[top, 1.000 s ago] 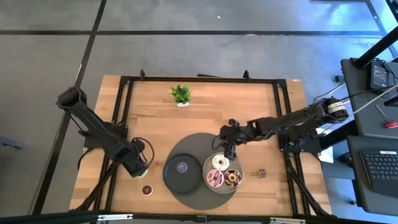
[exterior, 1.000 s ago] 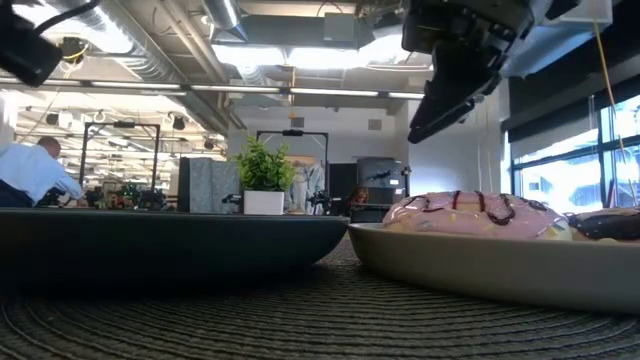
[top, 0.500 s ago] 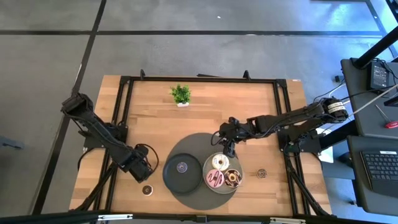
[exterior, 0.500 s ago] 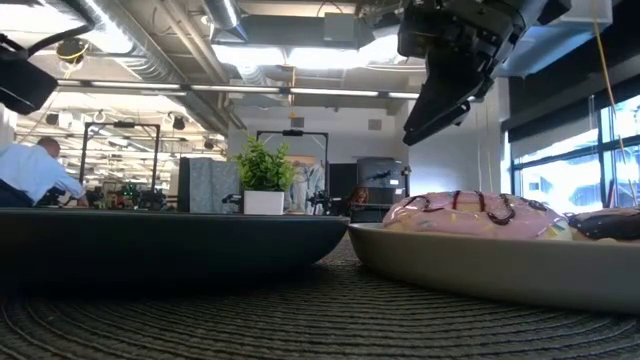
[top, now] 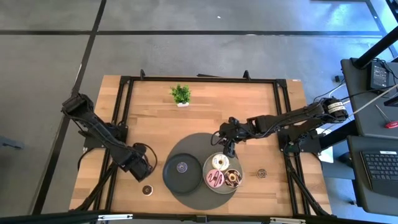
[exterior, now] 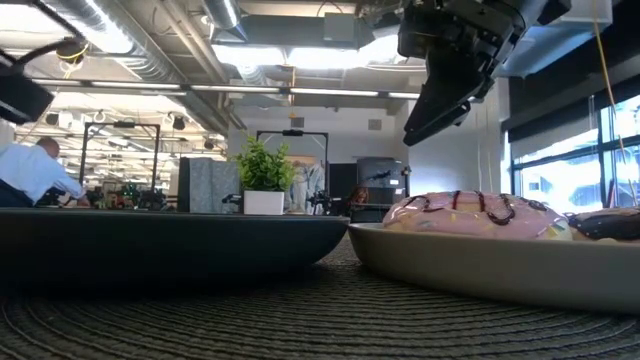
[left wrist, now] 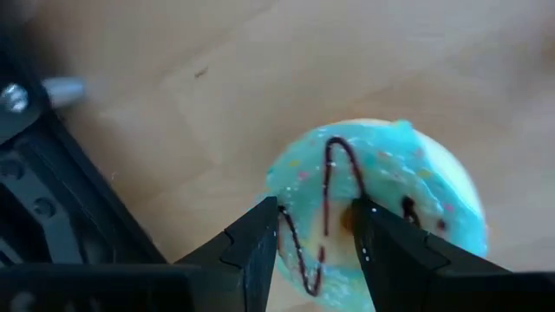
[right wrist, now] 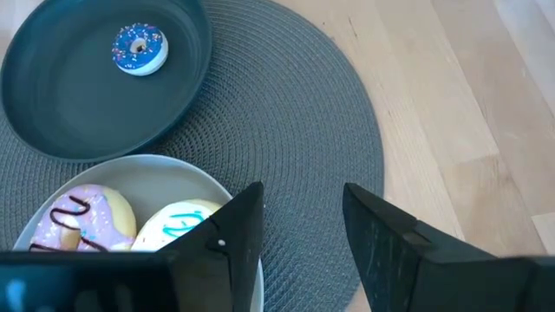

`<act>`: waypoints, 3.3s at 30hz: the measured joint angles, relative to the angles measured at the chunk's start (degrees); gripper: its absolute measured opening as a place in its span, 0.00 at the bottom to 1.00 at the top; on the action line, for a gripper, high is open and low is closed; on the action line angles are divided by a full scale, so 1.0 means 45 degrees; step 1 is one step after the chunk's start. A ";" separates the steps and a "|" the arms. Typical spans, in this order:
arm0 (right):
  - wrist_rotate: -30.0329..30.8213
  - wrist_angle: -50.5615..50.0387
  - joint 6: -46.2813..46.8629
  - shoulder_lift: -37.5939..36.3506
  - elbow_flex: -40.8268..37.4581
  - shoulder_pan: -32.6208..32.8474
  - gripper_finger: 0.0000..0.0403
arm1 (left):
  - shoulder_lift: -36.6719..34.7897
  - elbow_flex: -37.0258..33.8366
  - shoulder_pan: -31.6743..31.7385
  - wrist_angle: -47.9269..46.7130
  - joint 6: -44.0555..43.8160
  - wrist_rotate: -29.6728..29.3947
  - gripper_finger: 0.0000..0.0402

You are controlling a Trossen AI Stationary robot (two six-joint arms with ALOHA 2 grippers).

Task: Pick & Place donuts
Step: Put the large blue donut on the gray plate

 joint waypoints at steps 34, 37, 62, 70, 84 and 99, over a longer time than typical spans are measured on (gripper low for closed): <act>0.0577 0.6740 0.1185 0.0005 -0.0010 0.0000 0.40 | 0.0000 0.1569 0.1831 0.2285 0.0207 -1.2883 0.02; 0.0579 0.7101 -0.0148 0.0006 -0.0010 0.0012 0.40 | 0.0000 0.1682 0.2578 0.4067 0.1946 -1.4140 0.02; 0.5571 0.9583 -0.4649 0.0083 -0.0005 0.1836 0.59 | 0.0000 0.1686 0.6046 1.4115 1.2069 -1.2753 0.03; 0.5517 0.9524 -0.4281 0.0083 -0.0005 0.1802 0.58 | 0.0000 0.1686 0.6042 1.4308 1.2065 -1.2743 0.03; 0.5097 0.9293 -0.3715 0.0073 -0.0005 0.1239 0.58 | 0.0000 0.1686 0.6013 1.5455 1.2715 -1.2306 0.03; 0.6810 0.8248 -0.1940 0.0063 -0.0005 0.0837 0.47 | 0.0000 0.1686 0.6003 1.5641 1.2828 -1.1137 0.02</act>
